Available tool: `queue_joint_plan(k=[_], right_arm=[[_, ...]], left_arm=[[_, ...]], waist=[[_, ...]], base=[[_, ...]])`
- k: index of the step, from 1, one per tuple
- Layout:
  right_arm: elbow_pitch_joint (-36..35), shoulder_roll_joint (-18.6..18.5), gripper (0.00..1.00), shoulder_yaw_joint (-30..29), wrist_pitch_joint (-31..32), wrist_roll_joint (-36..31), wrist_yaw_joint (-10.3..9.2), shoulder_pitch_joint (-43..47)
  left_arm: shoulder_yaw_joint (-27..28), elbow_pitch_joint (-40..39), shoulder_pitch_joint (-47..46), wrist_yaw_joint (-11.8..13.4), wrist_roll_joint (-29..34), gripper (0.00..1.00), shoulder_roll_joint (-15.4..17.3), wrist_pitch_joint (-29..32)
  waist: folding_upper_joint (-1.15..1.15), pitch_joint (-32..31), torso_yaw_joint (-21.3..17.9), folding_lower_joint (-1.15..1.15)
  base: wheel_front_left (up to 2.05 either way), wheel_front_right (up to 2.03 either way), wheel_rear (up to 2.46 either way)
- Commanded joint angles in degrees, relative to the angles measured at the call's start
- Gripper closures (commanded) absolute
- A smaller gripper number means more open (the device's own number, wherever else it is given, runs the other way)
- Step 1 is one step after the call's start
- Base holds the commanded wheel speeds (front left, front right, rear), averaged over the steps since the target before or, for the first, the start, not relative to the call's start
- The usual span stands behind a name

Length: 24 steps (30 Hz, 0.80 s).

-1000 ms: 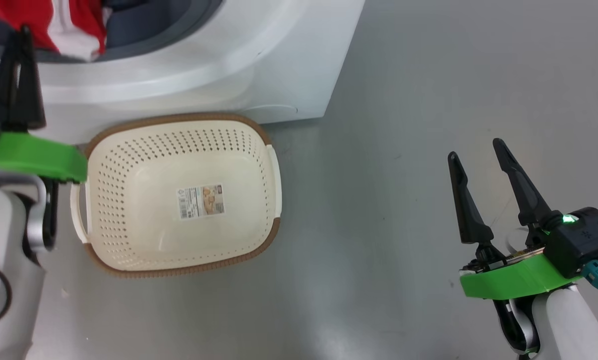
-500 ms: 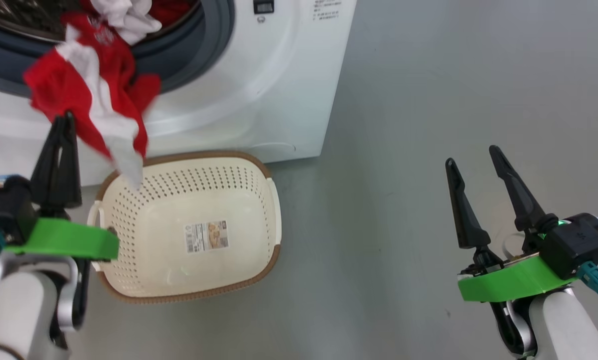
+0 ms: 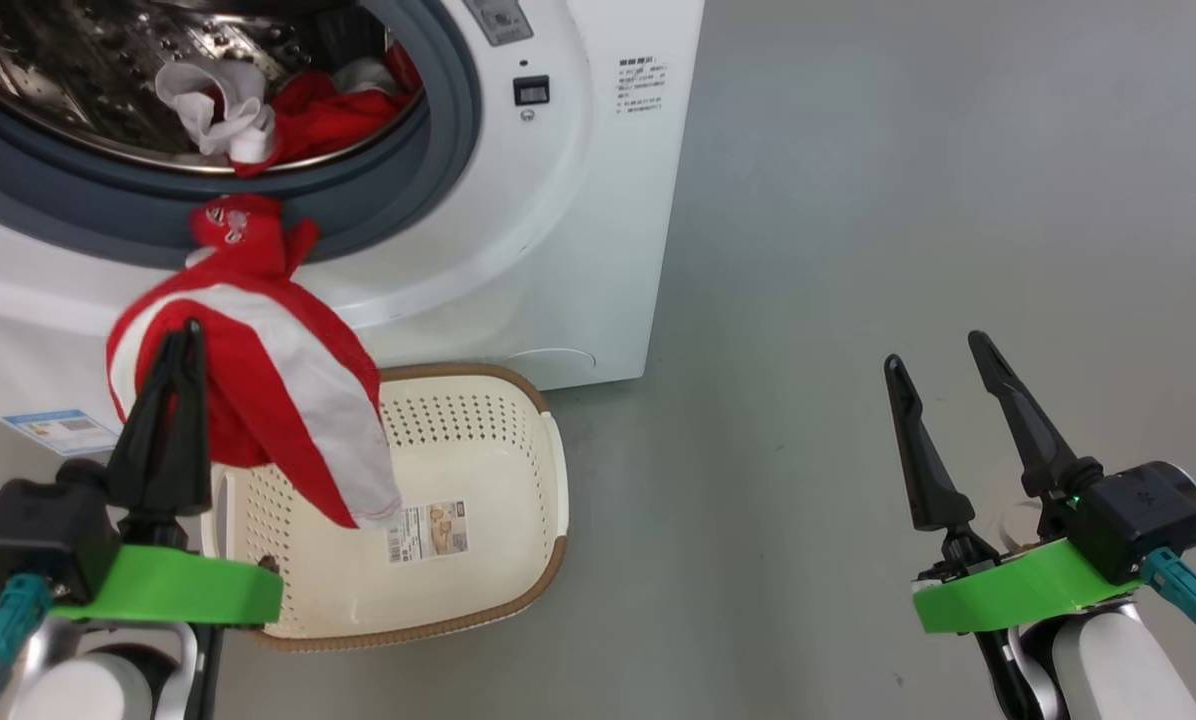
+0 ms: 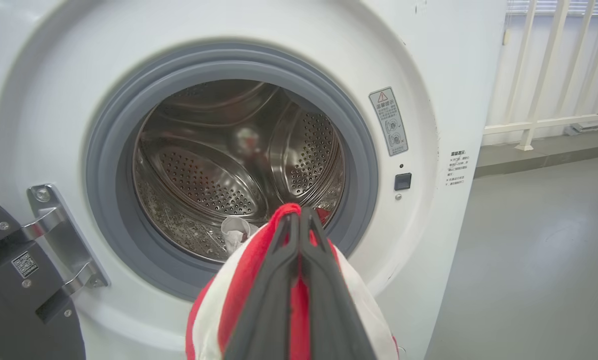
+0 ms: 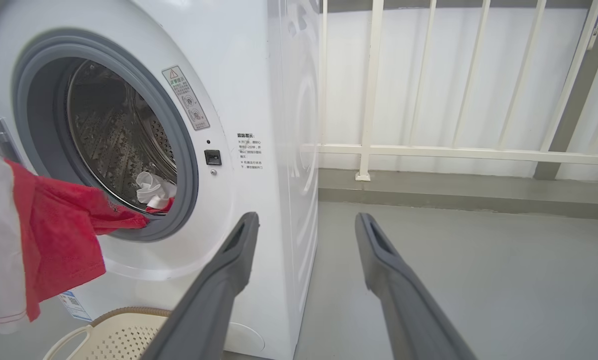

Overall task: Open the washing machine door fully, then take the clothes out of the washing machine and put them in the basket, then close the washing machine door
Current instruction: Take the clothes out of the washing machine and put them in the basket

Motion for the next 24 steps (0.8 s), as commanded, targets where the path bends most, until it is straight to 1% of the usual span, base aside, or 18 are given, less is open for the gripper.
queue_joint_plan(k=[1, 5, 9, 11, 15, 20, 24], right_arm=[[-1.2, -0.1, 0.00, 1.3, -0.4, 0.5, 0.35, 0.5], [-1.5, -0.1, 0.00, 1.4, -0.4, 0.5, 0.35, 0.8], [-1.7, -0.1, 0.00, 1.6, -0.4, 0.4, 0.35, 0.8], [-1.9, -0.1, 0.00, 1.8, -0.4, 0.4, 0.35, 0.5], [-2.0, -0.1, 0.00, 1.9, -0.4, 0.4, 0.35, -0.1], [-2.0, -0.1, 0.00, 2.1, -0.4, 0.5, 0.35, -1.3], [-2.1, -0.1, 0.00, 2.4, -0.4, 0.7, 0.35, -2.4]], left_arm=[[2.1, -2.5, 0.3, 0.8, -0.4, 1.00, 2.0, 0.3], [1.7, -2.6, 1.4, 0.9, -1.2, 1.00, 1.5, 0.5], [1.2, -0.4, 1.5, 0.9, -1.1, 1.00, 1.2, 0.3], [1.1, 1.5, 0.8, 0.8, -1.6, 1.00, 0.4, -0.5], [0.3, 7.8, -1.9, -0.5, -2.9, 1.00, -1.5, -2.2], [-0.3, 18.4, -7.0, -3.5, -4.9, 1.00, -3.9, -4.6], [-0.3, 27.2, -10.9, -5.5, -5.8, 1.00, -5.6, -5.9]], waist=[[0.00, -0.6, -0.1, 0.00], [0.00, -0.7, -0.3, 0.00], [0.00, -0.1, -0.4, 0.00], [0.00, 0.7, -0.5, 0.00], [0.00, 3.0, -0.6, 0.00], [0.00, 6.1, -0.7, 0.00], [0.00, 8.1, -1.0, 0.00]], base=[[0.00, 0.00, 0.00], [0.00, 0.00, 0.00], [0.00, 0.00, 0.00], [0.00, 0.00, 0.00], [0.00, 0.00, 0.00], [0.00, 0.00, 0.00], [0.00, 0.00, 0.00]])
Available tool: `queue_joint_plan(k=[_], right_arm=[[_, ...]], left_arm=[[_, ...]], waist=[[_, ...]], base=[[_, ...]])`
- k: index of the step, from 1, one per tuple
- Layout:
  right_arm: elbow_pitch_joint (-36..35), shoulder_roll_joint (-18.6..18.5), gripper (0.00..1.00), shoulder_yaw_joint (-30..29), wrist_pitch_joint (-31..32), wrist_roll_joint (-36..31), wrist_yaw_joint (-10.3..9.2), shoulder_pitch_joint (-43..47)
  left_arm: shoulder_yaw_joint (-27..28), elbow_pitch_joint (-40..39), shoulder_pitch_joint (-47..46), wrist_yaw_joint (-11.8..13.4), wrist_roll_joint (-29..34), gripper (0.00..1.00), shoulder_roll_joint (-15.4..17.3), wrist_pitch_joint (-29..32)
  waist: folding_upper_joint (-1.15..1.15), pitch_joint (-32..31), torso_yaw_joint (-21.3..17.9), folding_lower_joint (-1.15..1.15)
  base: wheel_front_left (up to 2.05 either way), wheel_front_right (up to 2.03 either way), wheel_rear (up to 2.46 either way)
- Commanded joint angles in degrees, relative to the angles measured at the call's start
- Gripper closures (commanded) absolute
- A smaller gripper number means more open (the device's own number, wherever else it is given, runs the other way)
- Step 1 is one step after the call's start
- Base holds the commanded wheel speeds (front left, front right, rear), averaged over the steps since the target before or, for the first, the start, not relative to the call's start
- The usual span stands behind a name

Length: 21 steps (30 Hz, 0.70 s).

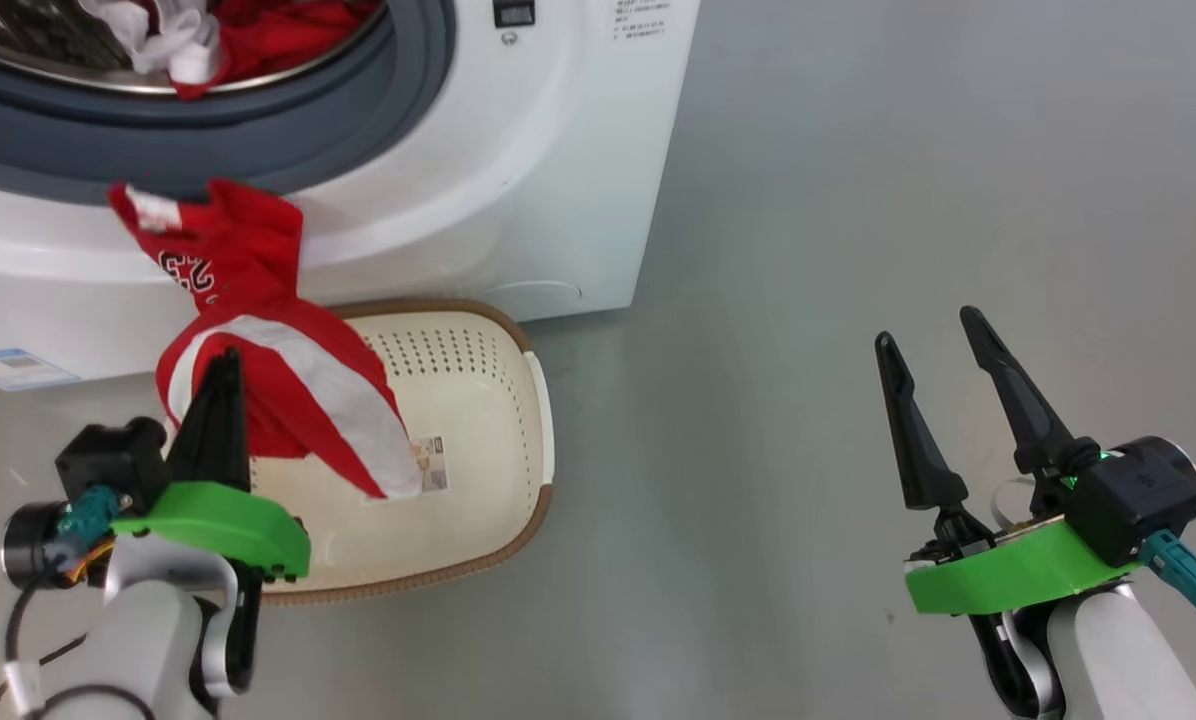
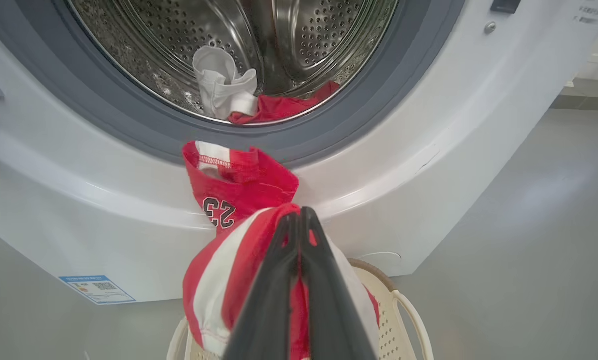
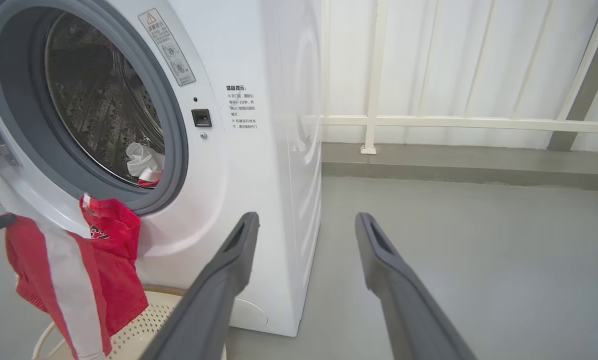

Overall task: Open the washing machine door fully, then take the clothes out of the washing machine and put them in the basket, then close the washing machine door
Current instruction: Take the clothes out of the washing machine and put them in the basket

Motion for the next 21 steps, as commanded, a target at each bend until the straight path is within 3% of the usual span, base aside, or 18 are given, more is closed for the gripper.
queue_joint_plan(k=[1, 21], right_arm=[[-1.6, -0.2, 0.00, 1.5, -0.4, 0.4, 0.35, -1.0], [-3.9, -0.2, 0.00, 1.4, -0.4, 0.1, 0.35, -4.1]], left_arm=[[2.2, 0.8, -2.2, -0.6, -0.6, 1.00, 1.1, -0.9], [2.9, 33.9, -19.0, -8.8, -0.9, 1.00, -4.3, -2.1]], waist=[[0.00, 1.9, -0.3, 0.00], [0.00, 13.5, -1.0, 0.00]], base=[[0.00, 0.00, 0.00], [0.00, 0.00, 0.00]])
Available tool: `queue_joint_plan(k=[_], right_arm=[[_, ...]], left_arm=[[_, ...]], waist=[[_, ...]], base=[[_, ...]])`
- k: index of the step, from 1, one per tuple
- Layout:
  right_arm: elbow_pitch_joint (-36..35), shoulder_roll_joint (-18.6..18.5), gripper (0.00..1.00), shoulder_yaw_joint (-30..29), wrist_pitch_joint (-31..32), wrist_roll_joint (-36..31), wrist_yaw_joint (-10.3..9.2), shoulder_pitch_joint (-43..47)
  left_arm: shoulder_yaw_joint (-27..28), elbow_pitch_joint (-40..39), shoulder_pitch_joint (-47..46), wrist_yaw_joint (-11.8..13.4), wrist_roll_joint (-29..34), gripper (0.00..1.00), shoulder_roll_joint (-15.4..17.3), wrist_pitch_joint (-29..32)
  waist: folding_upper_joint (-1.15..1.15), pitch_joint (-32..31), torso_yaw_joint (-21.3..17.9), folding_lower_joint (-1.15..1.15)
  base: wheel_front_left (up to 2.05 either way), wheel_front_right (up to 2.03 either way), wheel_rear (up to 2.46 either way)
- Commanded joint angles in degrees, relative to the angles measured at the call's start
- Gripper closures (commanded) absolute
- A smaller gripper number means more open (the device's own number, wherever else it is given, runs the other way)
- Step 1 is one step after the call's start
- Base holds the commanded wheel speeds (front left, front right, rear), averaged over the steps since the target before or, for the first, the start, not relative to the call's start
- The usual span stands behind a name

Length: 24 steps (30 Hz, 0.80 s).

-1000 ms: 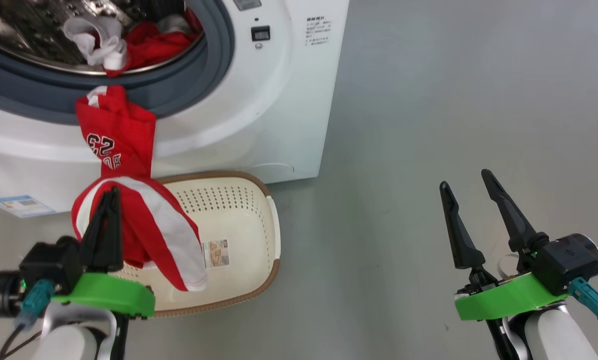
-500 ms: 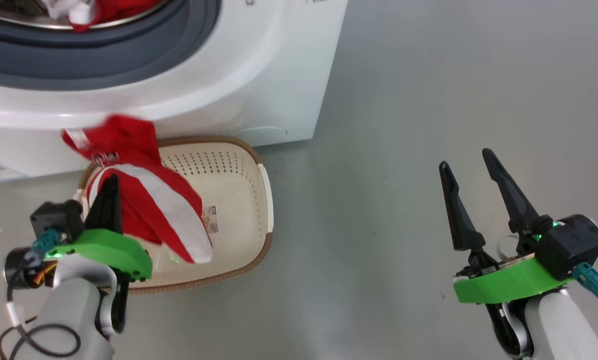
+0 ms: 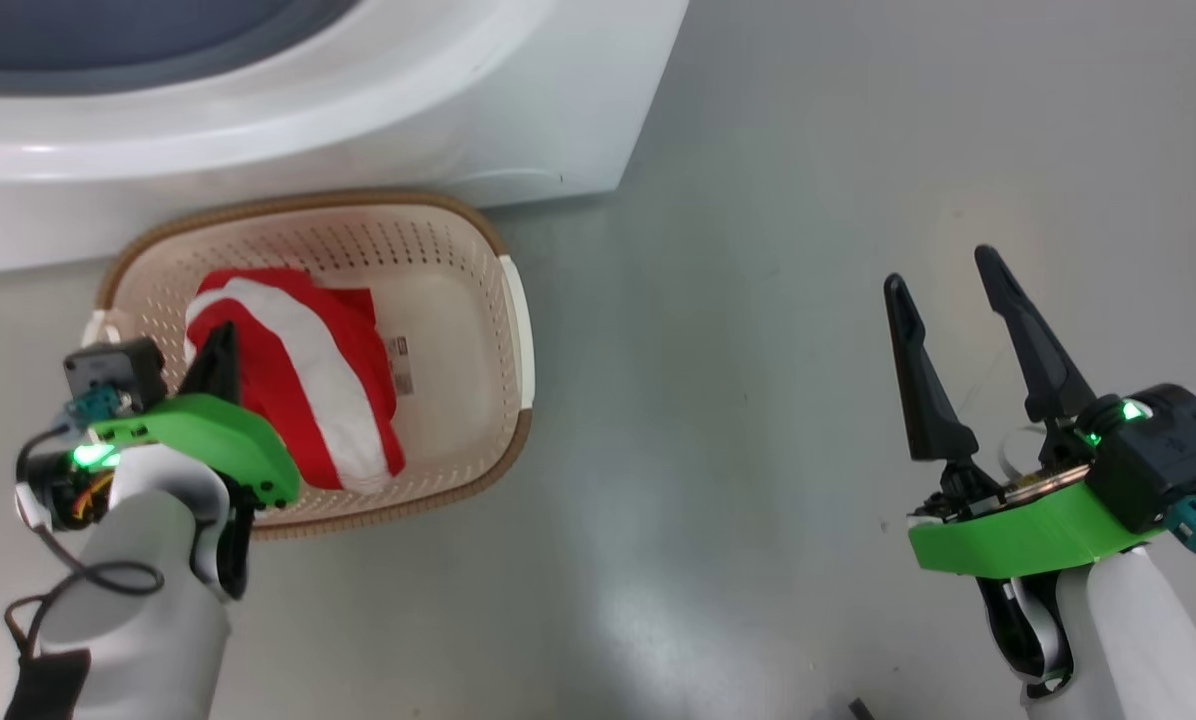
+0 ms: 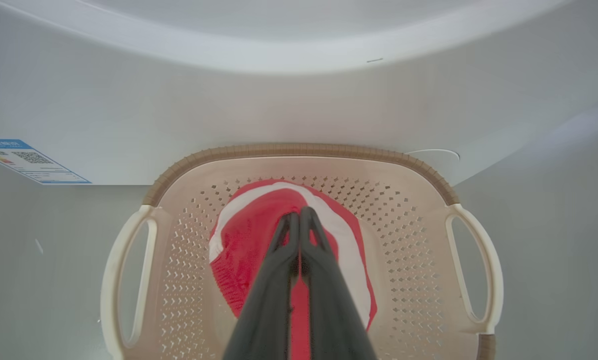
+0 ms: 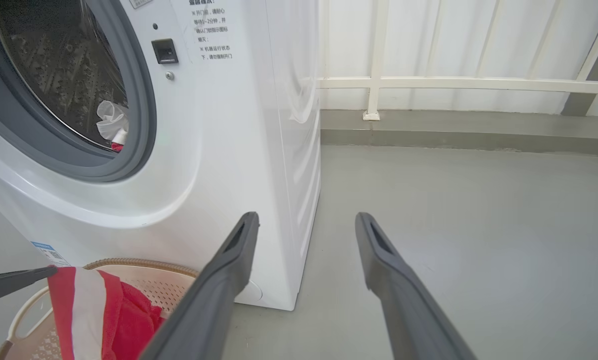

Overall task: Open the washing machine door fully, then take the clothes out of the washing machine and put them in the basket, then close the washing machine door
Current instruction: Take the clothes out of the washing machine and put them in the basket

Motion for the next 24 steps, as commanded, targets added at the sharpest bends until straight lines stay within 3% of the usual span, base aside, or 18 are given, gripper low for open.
queue_joint_plan(k=[1, 9, 21, 22, 23, 24], right_arm=[[-1.8, -0.1, 0.00, 1.6, -0.4, -0.2, 0.35, -0.7], [-2.2, -0.1, 0.00, 1.8, -0.4, 0.0, 0.35, -1.6], [-1.8, -0.1, 0.00, 1.8, -0.4, 0.2, 0.35, -1.6], [-1.8, -0.1, 0.00, 1.8, -0.4, 0.2, 0.35, -1.6], [-1.6, -0.1, 0.00, 1.8, -0.4, 0.2, 0.35, -1.6], [-1.5, -0.1, 0.00, 1.9, -0.4, 0.1, 0.35, -1.5]], left_arm=[[1.4, 1.0, -1.5, -0.6, 0.0, 1.00, 1.6, -0.7], [1.2, 10.7, -6.0, -2.6, -0.8, 1.00, 1.0, -0.7], [1.0, 12.9, -5.3, -2.5, -0.4, 1.00, 0.7, -0.7], [1.0, 12.9, -5.3, -2.5, -0.4, 0.75, 0.6, -0.7], [1.0, 13.0, -5.3, -2.6, -0.4, 0.12, 0.5, -0.7], [1.1, 12.9, -5.3, -2.6, -0.5, 0.00, 0.5, -0.7]], waist=[[0.00, 2.6, -0.2, 0.00], [0.00, 5.4, -1.0, 0.00], [0.00, 5.5, -1.3, 0.00], [0.00, 5.4, -1.3, 0.00], [0.00, 5.1, -1.2, 0.00], [0.00, 4.8, -1.1, 0.00]], base=[[0.00, 0.00, 0.00], [0.00, 0.00, 0.00], [0.00, 0.00, 0.00], [0.00, 0.00, 0.00], [0.00, 0.00, 0.00], [0.00, 0.00, 0.00]])
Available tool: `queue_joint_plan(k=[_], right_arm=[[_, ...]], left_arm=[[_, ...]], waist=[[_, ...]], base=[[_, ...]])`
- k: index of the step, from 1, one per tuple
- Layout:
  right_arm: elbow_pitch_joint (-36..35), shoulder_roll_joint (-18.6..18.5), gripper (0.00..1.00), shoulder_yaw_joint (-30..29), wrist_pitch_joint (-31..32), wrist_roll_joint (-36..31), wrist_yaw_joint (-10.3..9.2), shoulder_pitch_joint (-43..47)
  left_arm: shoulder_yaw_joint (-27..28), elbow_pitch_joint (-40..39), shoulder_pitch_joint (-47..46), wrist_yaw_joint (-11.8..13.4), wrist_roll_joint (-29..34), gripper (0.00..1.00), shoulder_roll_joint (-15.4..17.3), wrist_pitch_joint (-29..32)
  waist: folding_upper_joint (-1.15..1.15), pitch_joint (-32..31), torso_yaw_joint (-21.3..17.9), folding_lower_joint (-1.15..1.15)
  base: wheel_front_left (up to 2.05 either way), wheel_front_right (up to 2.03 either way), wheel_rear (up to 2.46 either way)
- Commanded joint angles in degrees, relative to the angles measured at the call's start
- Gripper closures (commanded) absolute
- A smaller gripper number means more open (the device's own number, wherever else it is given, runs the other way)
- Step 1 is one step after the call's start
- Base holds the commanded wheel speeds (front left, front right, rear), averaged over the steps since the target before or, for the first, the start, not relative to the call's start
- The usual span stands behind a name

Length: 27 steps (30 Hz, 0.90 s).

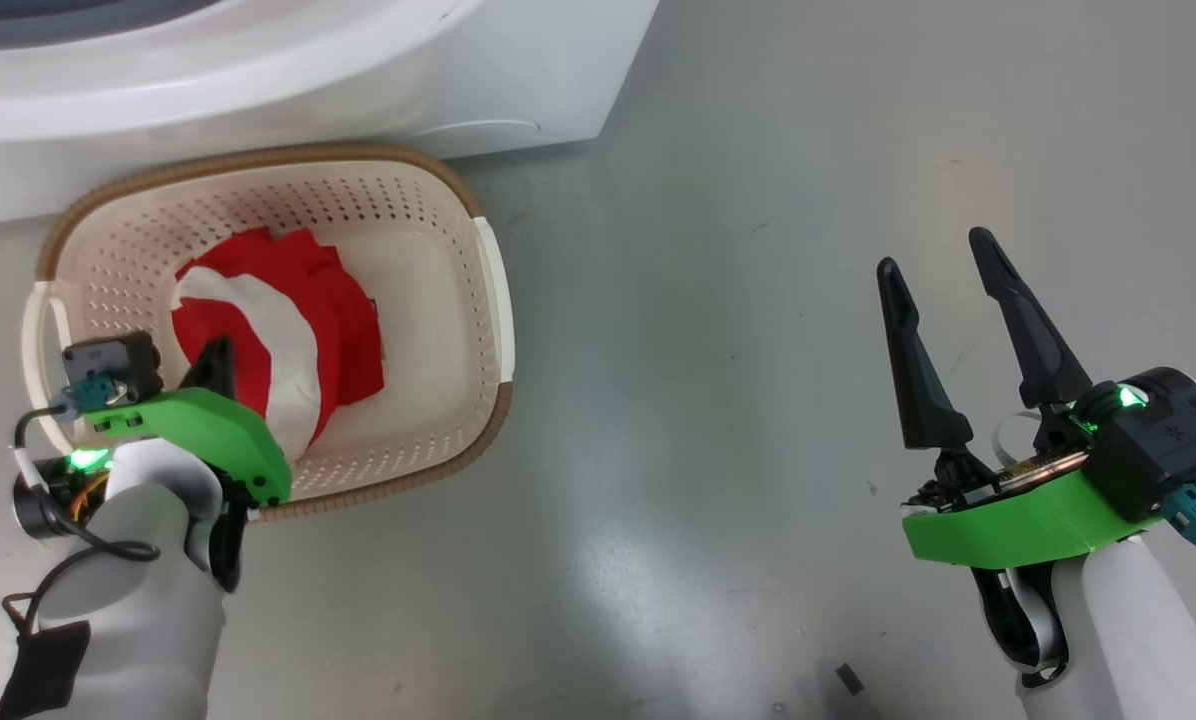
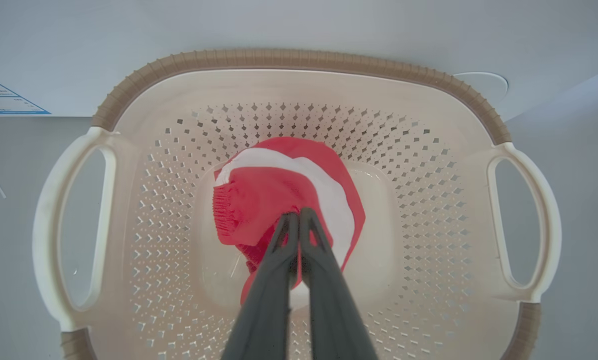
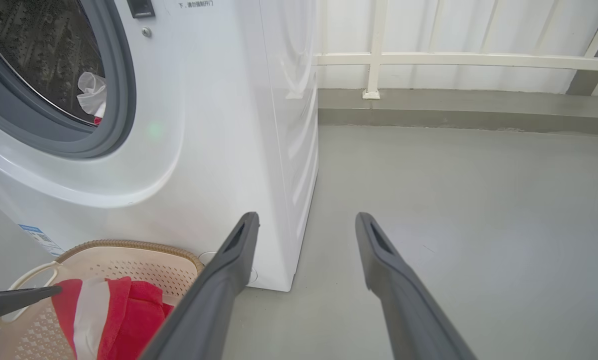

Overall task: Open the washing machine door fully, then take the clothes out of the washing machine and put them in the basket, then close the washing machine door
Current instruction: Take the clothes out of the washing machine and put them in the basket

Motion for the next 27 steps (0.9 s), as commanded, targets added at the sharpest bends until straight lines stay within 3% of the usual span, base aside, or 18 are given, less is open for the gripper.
queue_joint_plan(k=[1, 8, 13, 20, 27], right_arm=[[-0.8, -0.1, 0.00, 1.2, -0.4, 0.0, 0.35, 0.2], [0.4, -0.1, 0.00, 1.7, -0.4, 0.2, 0.35, 0.5], [1.4, -0.1, 0.00, 2.0, -0.4, 0.3, 0.35, 0.9], [3.1, -0.1, 0.00, 1.2, -0.4, 0.0, 0.35, 1.6], [4.4, -0.1, 0.00, 1.4, -0.4, -0.9, 0.35, 1.7]], left_arm=[[1.2, -0.8, 1.2, -0.2, -0.3, 0.00, 1.8, -0.7], [2.8, -4.9, 4.1, -0.5, -0.4, 0.00, 1.8, -0.7], [5.7, -9.1, 8.3, 0.6, -0.9, 0.00, 1.1, -0.7], [9.2, -20.7, 15.3, 2.3, 1.8, 0.00, 0.0, -0.7], [10.9, -31.2, 21.4, 1.5, 5.1, 0.00, -1.4, -0.7]], waist=[[0.00, -0.7, 0.3, 0.00], [0.00, -4.5, 1.0, 0.00], [0.00, -8.6, 1.6, 0.00], [0.00, -14.4, 2.9, 0.00], [0.00, -18.9, 3.8, 0.00]], base=[[0.00, 0.00, 0.00], [0.00, 0.00, 0.00], [0.00, 0.00, 0.00], [0.00, 0.00, 0.00], [0.00, 0.00, 0.00]])
